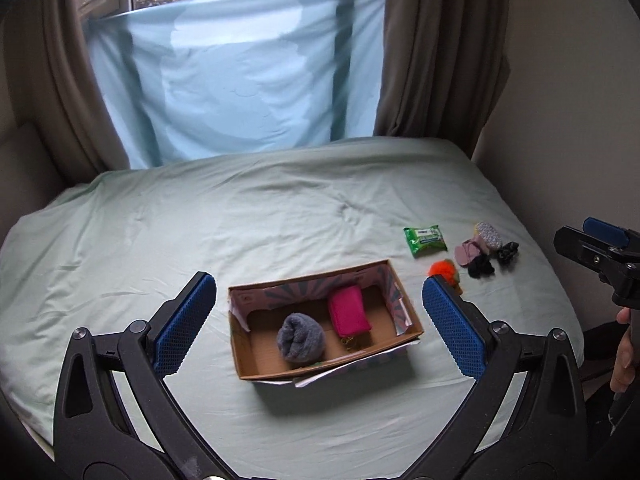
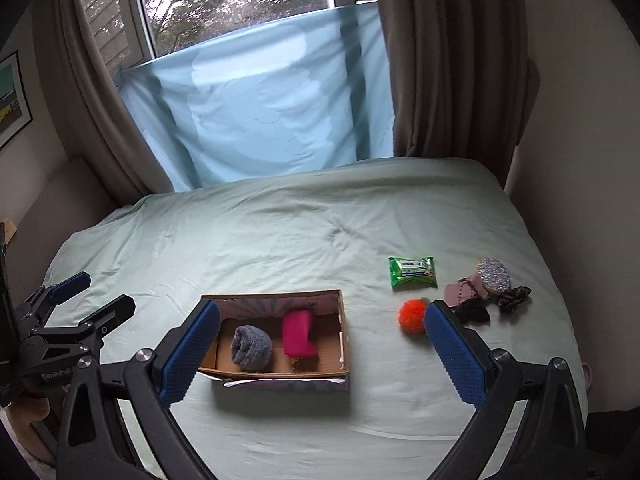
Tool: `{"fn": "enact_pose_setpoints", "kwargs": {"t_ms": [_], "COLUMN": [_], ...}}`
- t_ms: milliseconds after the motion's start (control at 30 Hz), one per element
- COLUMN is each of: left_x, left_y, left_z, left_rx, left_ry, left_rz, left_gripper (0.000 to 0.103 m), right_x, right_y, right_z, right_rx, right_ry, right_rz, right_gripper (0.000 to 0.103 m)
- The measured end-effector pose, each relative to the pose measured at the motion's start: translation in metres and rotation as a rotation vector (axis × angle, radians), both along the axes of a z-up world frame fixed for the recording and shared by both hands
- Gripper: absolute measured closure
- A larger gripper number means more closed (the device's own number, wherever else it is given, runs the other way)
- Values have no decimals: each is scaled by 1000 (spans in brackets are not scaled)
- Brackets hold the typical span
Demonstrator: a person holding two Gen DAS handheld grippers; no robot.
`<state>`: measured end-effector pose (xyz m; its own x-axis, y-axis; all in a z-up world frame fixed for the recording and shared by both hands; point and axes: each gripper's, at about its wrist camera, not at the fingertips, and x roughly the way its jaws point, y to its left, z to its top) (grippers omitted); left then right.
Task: Organize soft objects
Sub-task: 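Release both items in the box and withdraw both tools, then grasp the orange pompom with left tool while right tool grasps glitter sponge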
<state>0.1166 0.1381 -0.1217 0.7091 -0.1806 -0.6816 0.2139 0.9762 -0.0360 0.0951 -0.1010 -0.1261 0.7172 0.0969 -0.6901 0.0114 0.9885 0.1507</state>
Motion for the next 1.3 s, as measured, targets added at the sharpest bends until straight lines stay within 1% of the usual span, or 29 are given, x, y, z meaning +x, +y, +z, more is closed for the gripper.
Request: {"fn": "enact_pose_setpoints", "kwargs": {"t_ms": [133, 333, 467, 600, 767, 900, 1100, 1200, 1300], "left_x": [4, 17, 26, 38, 61, 83, 122, 138, 150], "left_y": [-25, -77, -117, -158, -219, -259, -307, -323, -337], "left_z": [7, 3, -3, -15, -54, -90, -154, -189, -226], "left_rx": [-22, -22, -14, -31, -38, -52, -36, -16, -16], "left_ry": [-22, -6, -1, 31, 84, 124, 188, 226, 263], "left_rz": [-42, -79, -62, -24, 23, 61, 97, 95, 91], "left_gripper": [0, 0, 0, 0, 0, 0, 0, 0, 0], "right_x": [-14, -23, -16, 6, 47, 91, 150, 173, 194], "right_y": [-32, -90, -136, -187, -249, -288, -326, -338, -347], "right_z": [4, 4, 0, -9, -36, -73, -136, -169, -204], "right_rx": [15, 4, -3, -7, -12, 1, 34, 55, 64], "right_ry": [-20, -34, -38, -13, 33, 91, 175, 205, 232], "right_rz": [-90, -181, -206, -191, -144, -95, -51, -48, -54], "right_gripper": [1, 1, 1, 1, 1, 1, 1, 1, 1]}}
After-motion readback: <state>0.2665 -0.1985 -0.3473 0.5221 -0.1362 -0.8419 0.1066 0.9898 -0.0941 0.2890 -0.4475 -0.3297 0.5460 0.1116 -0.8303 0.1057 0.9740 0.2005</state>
